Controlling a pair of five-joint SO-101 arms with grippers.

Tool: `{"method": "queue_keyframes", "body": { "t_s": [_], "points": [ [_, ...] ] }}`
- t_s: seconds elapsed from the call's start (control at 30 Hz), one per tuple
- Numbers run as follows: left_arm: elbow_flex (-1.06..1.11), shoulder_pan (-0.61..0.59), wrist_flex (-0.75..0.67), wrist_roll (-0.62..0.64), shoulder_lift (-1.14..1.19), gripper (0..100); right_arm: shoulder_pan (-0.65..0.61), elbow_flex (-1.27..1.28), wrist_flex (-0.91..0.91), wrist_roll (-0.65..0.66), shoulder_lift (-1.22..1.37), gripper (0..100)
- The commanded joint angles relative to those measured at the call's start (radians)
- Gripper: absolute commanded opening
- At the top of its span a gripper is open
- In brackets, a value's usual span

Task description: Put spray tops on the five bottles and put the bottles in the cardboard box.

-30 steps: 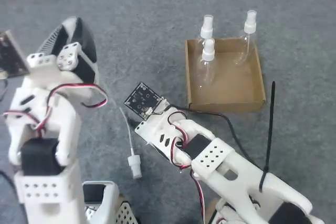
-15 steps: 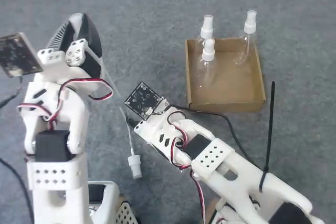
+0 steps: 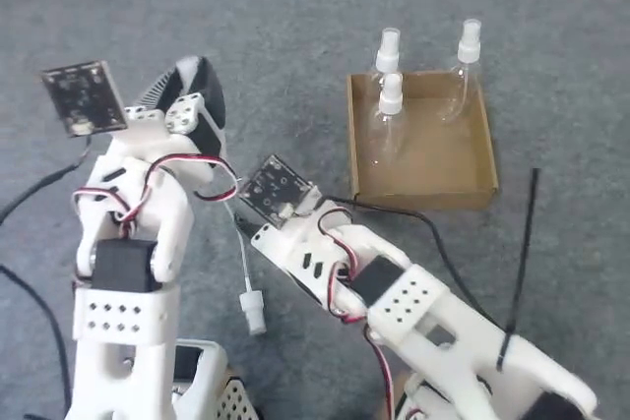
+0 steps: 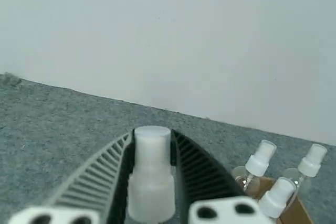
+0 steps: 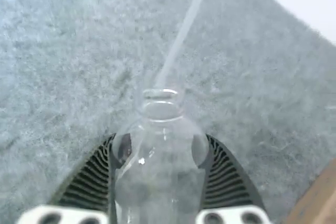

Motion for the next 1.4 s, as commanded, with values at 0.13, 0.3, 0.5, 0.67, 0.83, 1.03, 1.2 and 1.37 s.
{"method": "queue_keyframes", "body": {
  "t_s": [0.13, 0.3, 0.5, 0.67, 0.83, 1.03, 1.2, 1.37],
  "points": [
    [-0.035, 0.078, 0.193, -0.130, -0.018, 1, 0.064, 0.057, -0.025, -0.091, -0.157, 0.6],
    [-0.030, 0.130, 0.250, -0.135, -0.054, 1, 0.064, 0.071, -0.024, -0.124, -0.165, 0.6],
    [0.041, 0.209, 0.288, -0.170, -0.167, 1, 0.059, 0.110, -0.025, -0.126, -0.174, 0.6],
    [0.101, 0.216, 0.288, -0.173, -0.252, 1, 0.059, 0.112, -0.025, -0.126, -0.174, 0.6],
    [0.130, 0.221, 0.285, -0.207, -0.259, 6, 0.059, 0.114, -0.024, -0.126, -0.174, 0.6],
    [0.127, 0.216, 0.285, -0.207, -0.262, 13, 0.062, 0.114, -0.022, -0.126, -0.174, 0.6],
    [0.122, 0.215, 0.284, -0.207, -0.267, 13, 0.064, 0.114, -0.022, -0.124, -0.174, 0.6],
    [0.085, 0.087, 0.290, -0.212, -0.269, 13, 0.064, 0.114, -0.016, -0.123, -0.174, 0.6]
  ]
}}
